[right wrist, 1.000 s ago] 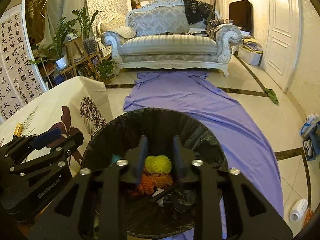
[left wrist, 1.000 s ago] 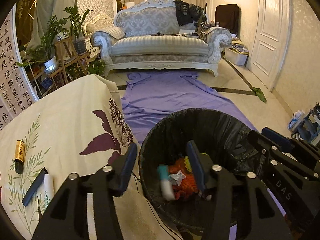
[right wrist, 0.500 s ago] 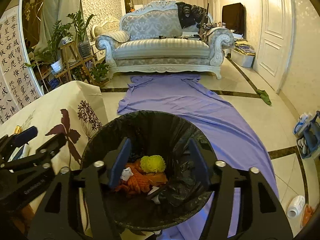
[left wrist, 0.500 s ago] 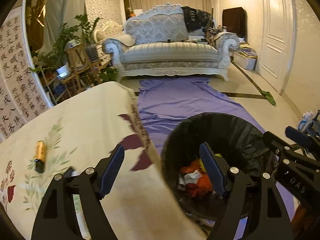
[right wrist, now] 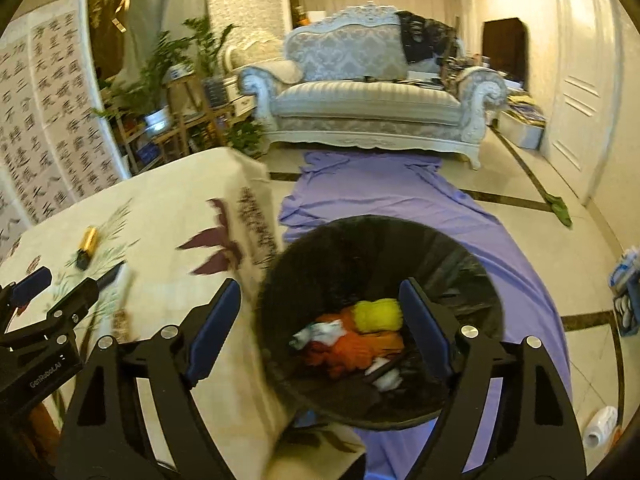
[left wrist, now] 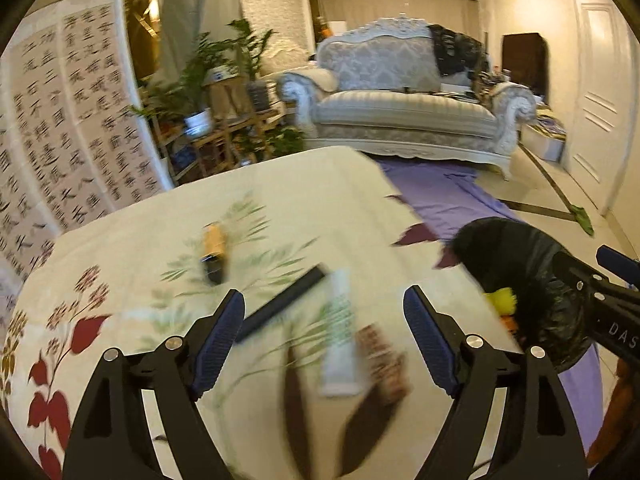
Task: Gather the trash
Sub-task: 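Grasp the white toothpaste tube with the left tool while the right tool grasps the twine bundle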
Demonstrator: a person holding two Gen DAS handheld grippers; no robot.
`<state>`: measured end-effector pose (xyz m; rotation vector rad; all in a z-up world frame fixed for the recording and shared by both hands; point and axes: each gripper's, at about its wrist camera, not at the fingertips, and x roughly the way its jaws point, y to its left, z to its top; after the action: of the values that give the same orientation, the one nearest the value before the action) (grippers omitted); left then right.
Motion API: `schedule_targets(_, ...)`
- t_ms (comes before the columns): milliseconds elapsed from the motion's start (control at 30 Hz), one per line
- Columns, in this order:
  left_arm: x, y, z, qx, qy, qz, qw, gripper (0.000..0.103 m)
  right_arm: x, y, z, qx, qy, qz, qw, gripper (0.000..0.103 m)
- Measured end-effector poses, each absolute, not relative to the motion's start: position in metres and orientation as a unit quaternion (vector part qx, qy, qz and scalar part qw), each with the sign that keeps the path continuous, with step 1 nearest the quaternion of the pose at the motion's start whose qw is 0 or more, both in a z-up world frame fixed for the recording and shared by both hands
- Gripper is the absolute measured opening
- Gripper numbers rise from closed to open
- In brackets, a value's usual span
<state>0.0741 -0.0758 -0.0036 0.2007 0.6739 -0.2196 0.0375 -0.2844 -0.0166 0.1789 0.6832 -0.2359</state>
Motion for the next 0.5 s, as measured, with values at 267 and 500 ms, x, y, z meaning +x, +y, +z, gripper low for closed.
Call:
schedule_targets(267,0.067,-0.009,-0.008,0.075,0.34,-0.055,0.936,0.079,0.049,-0.222,-0.015,0.062,0.35,-0.046,0.933,0.08)
schedule_targets(500,0.062,0.034,-0.015,0.06,0.349,-0.024,0.935,0.079,0.063,-0.177,-0.022,0.033,0.381,-0.003,0.924,0.057)
